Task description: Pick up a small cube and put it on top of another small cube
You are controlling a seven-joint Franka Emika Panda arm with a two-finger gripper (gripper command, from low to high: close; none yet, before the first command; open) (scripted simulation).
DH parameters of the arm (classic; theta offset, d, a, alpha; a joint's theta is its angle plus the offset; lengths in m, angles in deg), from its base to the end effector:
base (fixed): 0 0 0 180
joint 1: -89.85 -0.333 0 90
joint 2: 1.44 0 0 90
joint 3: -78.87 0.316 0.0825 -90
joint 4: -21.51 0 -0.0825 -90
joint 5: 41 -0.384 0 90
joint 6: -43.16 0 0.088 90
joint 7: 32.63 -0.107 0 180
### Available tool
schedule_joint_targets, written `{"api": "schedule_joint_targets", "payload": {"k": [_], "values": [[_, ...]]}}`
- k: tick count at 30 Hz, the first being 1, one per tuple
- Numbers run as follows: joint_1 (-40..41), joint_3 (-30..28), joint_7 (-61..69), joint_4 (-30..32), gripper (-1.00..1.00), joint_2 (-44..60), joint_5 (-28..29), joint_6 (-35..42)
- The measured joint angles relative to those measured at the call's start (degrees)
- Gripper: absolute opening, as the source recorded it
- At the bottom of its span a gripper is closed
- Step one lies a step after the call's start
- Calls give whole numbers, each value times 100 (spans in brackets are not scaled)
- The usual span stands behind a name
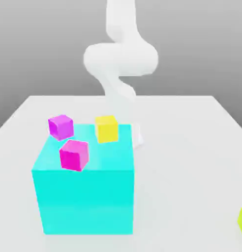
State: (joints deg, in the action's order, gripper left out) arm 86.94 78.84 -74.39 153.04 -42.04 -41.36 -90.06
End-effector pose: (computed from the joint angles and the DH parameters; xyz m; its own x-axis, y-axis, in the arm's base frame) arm 0.3789 0.0191 0.6829 0.5848 -0.6407 0.4975 -0.4547 -0.7668 -0.4531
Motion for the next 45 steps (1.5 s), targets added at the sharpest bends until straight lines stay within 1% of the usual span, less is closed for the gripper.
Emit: {"api": "schedule_joint_targets", "payload": {"k": [10, 18, 24, 29, 33, 34, 41, 45], "values": [[-1029, 145, 1665, -100, 0, 2113, -172, -579], [-1673, 516, 2853, -178, 0, 3774, -141, -1036], [-2128, 725, 3549, -237, 0, 5028, 162, -1379], [-2458, 902, 3967, -293, 0, 6084, 637, -1655], [-2647, 764, 3907, -445, 0, 6916, 906, -2205], [-2682, 723, 3880, -480, -100, 7085, 948, -2334], [-2687, 720, 3878, -485, -100, 7108, 955, -2342], [-2564, 877, 4016, -333, -100, 6417, 760, -1804]]}}
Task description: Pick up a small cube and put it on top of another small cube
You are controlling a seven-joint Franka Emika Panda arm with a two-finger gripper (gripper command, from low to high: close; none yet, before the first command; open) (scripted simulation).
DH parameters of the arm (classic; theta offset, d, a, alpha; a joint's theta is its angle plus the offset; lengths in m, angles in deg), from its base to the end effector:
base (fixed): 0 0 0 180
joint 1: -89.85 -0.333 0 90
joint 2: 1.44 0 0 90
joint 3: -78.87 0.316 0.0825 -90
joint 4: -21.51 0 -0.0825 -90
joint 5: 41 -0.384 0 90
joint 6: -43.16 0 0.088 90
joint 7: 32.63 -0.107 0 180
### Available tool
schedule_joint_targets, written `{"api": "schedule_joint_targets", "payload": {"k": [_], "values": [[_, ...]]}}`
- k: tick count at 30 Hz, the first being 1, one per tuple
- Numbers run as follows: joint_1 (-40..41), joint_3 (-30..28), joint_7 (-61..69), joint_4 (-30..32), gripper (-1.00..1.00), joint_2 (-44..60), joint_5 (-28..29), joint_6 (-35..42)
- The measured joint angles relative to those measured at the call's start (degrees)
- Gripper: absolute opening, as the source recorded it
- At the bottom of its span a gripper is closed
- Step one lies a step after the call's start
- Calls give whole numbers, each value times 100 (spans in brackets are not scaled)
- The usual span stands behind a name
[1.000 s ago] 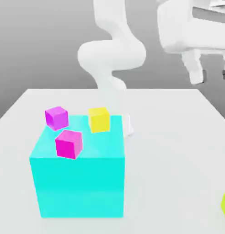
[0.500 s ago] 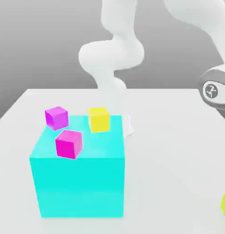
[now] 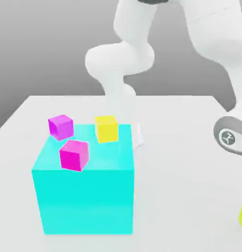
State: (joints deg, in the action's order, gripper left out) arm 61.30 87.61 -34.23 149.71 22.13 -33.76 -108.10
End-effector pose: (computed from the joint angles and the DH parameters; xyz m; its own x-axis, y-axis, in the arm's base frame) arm 0.4294 0.3338 0.1853 0.7509 0.6604 -0.0012 0.6604 -0.7509 -0.0003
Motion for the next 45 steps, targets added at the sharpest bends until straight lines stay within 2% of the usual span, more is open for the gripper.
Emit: {"api": "schedule_joint_targets", "payload": {"k": [5, 10, 29, 31, 34, 35, 41, 45], "values": [[478, -378, -354, 374, -100, -1053, -452, 641], [1159, -876, -1022, 770, -100, -2095, -623, 1274], [4178, -1831, -4394, 2279, -100, -6033, -116, 3677], [4432, -1882, -4631, 2490, -100, -6241, -62, 3671], [4537, -1942, -4691, 2929, -100, -6075, -12, 3067], [4552, -1957, -4692, 3055, 100, -6007, 0, 2874], [4564, -1960, -4701, 3117, 100, -5972, 23, 2777], [4558, -1888, -4706, 2699, 100, -6225, -13, 3448]]}}
